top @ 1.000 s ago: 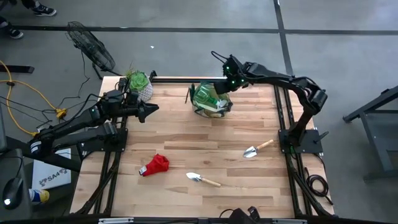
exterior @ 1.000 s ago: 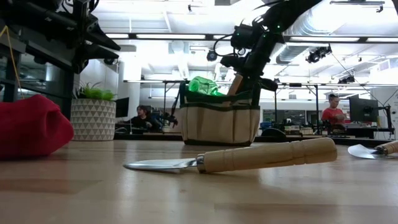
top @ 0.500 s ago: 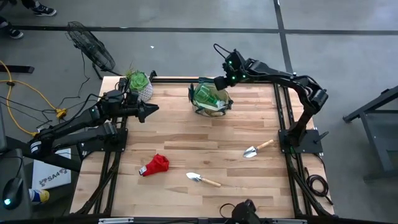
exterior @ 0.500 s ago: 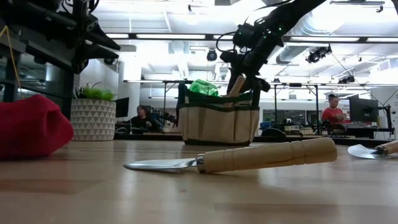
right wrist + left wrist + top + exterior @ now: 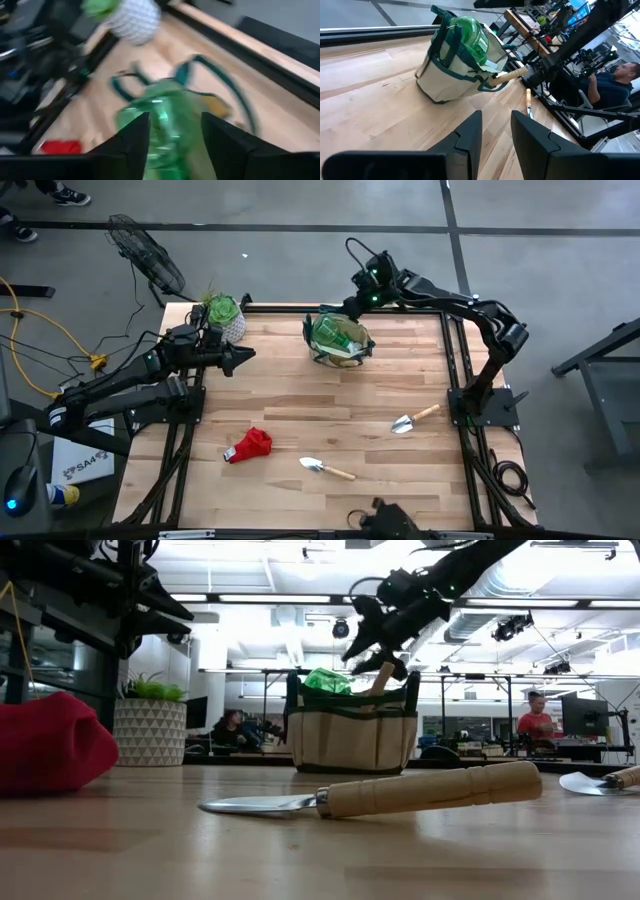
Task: Pick & Place Garden tools in Gardening bag
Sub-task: Adjust the spray bottle in the gardening bag
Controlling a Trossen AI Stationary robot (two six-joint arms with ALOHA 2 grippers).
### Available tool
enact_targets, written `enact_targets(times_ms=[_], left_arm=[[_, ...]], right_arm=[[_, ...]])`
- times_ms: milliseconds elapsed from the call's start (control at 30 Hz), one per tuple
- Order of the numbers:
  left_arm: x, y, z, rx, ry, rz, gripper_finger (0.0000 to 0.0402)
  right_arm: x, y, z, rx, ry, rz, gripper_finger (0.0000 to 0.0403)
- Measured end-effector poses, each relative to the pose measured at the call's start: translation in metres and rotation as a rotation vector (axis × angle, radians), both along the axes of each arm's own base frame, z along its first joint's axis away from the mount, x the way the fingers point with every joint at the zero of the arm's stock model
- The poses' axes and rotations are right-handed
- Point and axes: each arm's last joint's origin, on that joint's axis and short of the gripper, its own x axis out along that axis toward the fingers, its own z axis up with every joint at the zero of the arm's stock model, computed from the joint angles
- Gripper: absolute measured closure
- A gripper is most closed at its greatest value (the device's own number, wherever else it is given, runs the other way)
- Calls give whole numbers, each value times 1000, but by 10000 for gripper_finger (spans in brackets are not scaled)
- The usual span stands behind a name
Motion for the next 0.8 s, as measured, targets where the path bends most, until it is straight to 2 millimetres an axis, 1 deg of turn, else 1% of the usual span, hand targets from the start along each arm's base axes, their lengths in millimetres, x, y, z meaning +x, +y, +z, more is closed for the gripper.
enact_targets(times_ms=[100, 233, 267, 367, 467, 533, 667, 800], left_arm=[[0, 0, 0, 0, 0, 0, 300], [0, 0, 0, 0, 0, 1, 300], [0, 0, 0, 0, 0, 1, 300], [0, 0, 0, 0, 0, 2, 300], [0, 0, 0, 1, 0, 3, 300], [0, 0, 0, 2, 0, 3, 300], [0, 0, 0, 2, 1, 3, 300], [0, 0, 0, 4, 2, 2, 300]], right_arm=[[9, 11, 1, -76, 1, 88, 287], [21, 27, 0, -181, 26, 156, 378], [23, 31, 0, -205, 34, 166, 389], [30, 40, 0, -260, 55, 161, 398], [36, 47, -1, -279, 64, 173, 400], [39, 49, -7, -276, 97, 167, 400], [45, 46, -28, -209, 173, 121, 400], [48, 44, -36, -169, 185, 96, 400]])
